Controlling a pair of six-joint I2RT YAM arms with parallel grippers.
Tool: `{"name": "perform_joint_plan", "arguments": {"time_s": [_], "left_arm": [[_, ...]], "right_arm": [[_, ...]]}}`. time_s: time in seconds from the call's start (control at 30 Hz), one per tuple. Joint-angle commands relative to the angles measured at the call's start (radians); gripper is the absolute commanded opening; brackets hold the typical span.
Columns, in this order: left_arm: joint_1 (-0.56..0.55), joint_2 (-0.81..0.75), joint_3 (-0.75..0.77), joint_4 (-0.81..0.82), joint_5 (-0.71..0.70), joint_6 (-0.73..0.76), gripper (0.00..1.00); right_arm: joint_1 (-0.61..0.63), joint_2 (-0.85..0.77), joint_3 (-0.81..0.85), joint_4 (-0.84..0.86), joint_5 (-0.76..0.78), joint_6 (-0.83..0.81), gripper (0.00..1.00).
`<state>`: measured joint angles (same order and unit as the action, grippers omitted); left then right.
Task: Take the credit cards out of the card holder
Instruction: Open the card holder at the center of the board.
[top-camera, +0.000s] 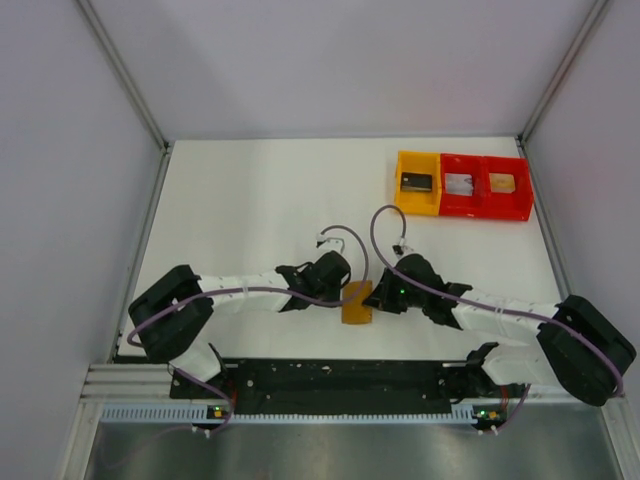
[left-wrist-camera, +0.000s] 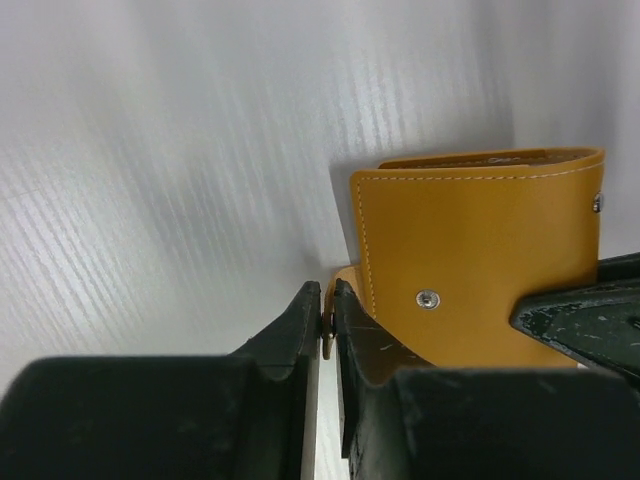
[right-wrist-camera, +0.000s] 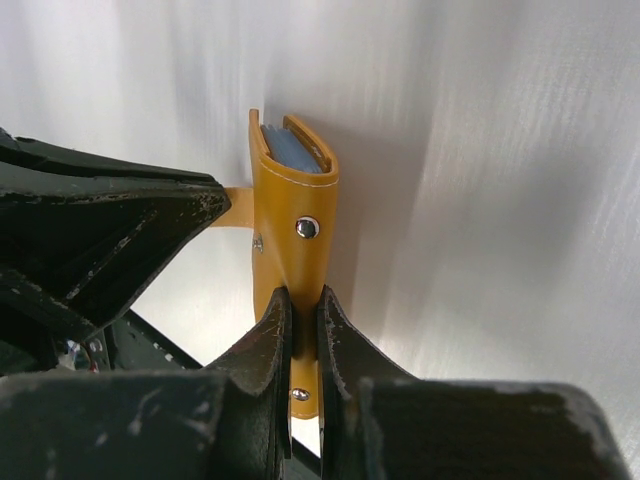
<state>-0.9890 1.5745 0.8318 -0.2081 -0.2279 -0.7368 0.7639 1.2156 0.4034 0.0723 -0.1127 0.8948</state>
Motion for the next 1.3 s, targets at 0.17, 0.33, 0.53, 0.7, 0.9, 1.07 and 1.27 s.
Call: {"name": "perform_joint_plan", "arguments": {"time_s": [0.17, 0.33, 0.53, 0.7, 0.9, 1.07, 1.27], "left_arm": [[0.079, -0.094, -0.111, 0.090, 0.064, -0.042, 0.00], [0.142, -0.198, -0.197, 0.145, 0.124, -0.070, 0.00], [0.145, -0.271, -0.252, 0.185, 0.156, -0.108, 0.00], [0.147, -0.289, -0.307, 0.265, 0.165, -0.154, 0.00], [0.151, -0.291, -0.382, 0.348, 0.160, -0.222, 0.00], [0.153, -0.268, -0.450, 0.426, 0.171, -0.274, 0.00], [0.153, -0.257, -0.467, 0.441, 0.167, -0.285, 0.00]], "right_arm": [[0.000, 0.081, 0.061, -0.040, 0.053, -0.118, 0.00], [-0.041, 0.151, 0.164, -0.104, 0.103, -0.224, 0.19], [-0.037, 0.145, 0.324, -0.249, 0.194, -0.344, 0.77], [0.049, 0.090, 0.367, -0.313, 0.261, -0.410, 0.98], [0.187, 0.136, 0.397, -0.339, 0.366, -0.435, 0.99], [0.290, 0.223, 0.439, -0.365, 0.439, -0.441, 0.99], [0.362, 0.323, 0.512, -0.408, 0.505, -0.451, 0.99]]}}
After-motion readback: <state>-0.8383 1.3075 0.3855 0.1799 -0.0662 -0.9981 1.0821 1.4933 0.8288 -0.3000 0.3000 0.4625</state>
